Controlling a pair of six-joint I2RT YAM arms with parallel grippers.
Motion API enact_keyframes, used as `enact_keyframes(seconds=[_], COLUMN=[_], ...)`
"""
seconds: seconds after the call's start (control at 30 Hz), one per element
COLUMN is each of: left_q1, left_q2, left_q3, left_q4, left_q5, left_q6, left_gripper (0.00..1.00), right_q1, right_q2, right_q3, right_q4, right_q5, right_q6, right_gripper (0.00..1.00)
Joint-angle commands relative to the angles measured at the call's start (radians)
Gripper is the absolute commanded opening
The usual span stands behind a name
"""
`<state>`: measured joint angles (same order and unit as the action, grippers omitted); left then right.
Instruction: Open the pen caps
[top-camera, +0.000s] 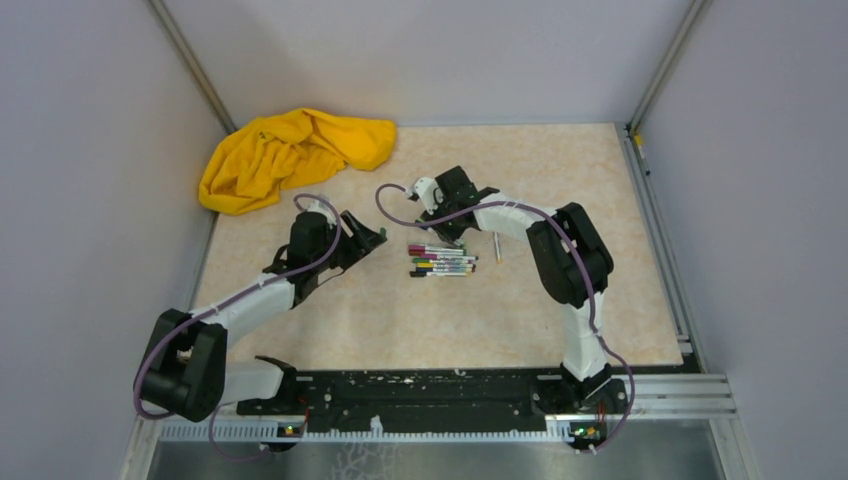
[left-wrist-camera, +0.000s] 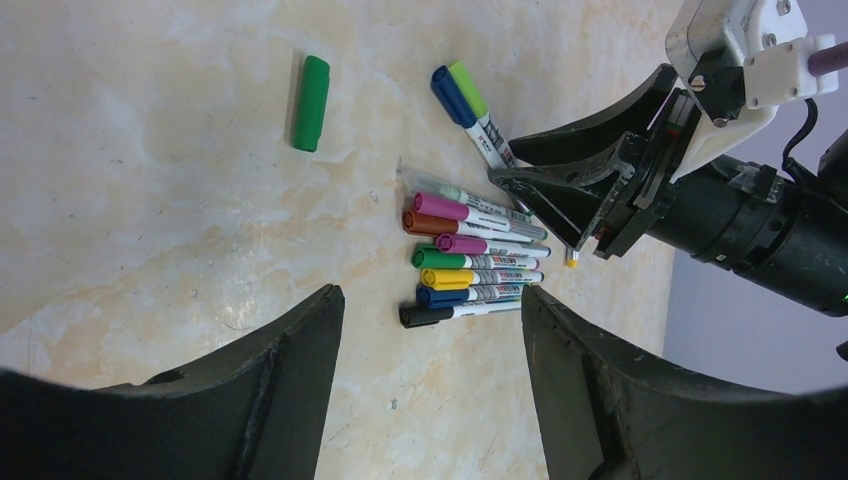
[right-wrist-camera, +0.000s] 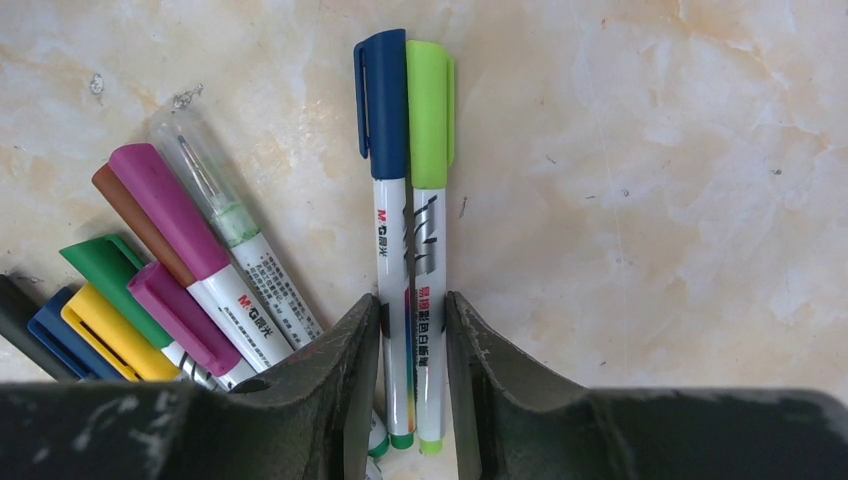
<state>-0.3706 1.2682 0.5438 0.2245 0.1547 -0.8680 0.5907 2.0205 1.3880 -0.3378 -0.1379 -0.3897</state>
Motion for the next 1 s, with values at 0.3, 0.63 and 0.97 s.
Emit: enact_keyframes(seconds=[0.3,0.63,0.97], left_q1=[0.000,0.000,0.001], left_q2=[-0.016,-0.023,-0.024], left_q3=[-0.021,-0.019,-0.018], left_q4=[0.032,0.026,0.023], left_q5=[0.000,-0.003,-0.008], left_q6=[-0.009,-0.006,-0.002], left_gripper=[0.72,0.72,0.72], right_q1=[-0.006,-0.010,-0.029], right_q2=[-0.058,-0.106,-0.099], right_q3=[-0.007,-0.004,0.009], right_q4=[0.021,0.047,0.062], right_q5=[-0.040,-0.055,-0.039], right_q6=[0.032,0.052,0.067], right_gripper=[0.35,0.38,0.38])
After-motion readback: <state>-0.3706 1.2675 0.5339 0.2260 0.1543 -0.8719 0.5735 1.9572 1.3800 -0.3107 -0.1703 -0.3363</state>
